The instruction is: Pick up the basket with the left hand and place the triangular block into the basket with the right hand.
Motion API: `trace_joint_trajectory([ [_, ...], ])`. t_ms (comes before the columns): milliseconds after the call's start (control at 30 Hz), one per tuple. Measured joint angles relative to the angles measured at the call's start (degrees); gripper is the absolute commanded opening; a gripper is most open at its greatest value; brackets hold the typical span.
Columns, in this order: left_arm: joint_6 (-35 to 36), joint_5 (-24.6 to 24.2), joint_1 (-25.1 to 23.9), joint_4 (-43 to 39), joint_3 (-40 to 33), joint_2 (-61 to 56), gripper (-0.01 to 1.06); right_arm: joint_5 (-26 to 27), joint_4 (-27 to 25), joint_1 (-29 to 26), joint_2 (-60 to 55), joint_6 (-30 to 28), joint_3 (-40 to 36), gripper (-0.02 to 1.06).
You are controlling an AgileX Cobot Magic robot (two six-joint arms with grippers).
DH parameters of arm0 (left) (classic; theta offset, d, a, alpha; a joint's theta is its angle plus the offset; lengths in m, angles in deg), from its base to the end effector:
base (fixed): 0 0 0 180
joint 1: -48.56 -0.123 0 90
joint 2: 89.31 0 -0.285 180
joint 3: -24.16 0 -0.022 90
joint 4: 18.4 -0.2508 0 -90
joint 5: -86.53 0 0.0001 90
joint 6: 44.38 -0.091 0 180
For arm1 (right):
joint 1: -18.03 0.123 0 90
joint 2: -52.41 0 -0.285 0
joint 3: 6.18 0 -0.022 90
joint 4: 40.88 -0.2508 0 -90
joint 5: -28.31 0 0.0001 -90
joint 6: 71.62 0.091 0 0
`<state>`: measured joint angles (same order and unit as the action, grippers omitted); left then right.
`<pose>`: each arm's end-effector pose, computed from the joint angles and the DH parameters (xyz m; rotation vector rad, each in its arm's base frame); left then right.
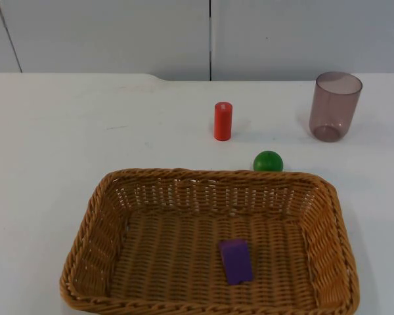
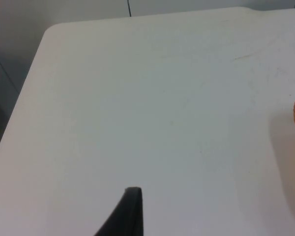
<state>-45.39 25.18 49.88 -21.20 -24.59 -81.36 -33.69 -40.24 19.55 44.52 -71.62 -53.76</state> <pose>-0.0044 0.0040 0.2757 0.0395 2.0594 0.0553 -0.0074 -0.0011 0.2803 -0.0264 2.0500 0.0031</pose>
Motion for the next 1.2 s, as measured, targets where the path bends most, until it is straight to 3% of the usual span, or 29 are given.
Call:
trace_joint_trajectory([
  [733, 0.0, 0.0, 0.0, 0.0, 0.0, 0.0, 1.05, 0.0, 0.0, 0.0, 0.0, 0.3, 0.0, 1.05],
  [1200, 0.0, 0.0, -0.4, 0.1, 0.0, 0.0, 1.05, 0.0, 0.1, 3.3, 0.0, 0.4, 0.0, 1.05],
])
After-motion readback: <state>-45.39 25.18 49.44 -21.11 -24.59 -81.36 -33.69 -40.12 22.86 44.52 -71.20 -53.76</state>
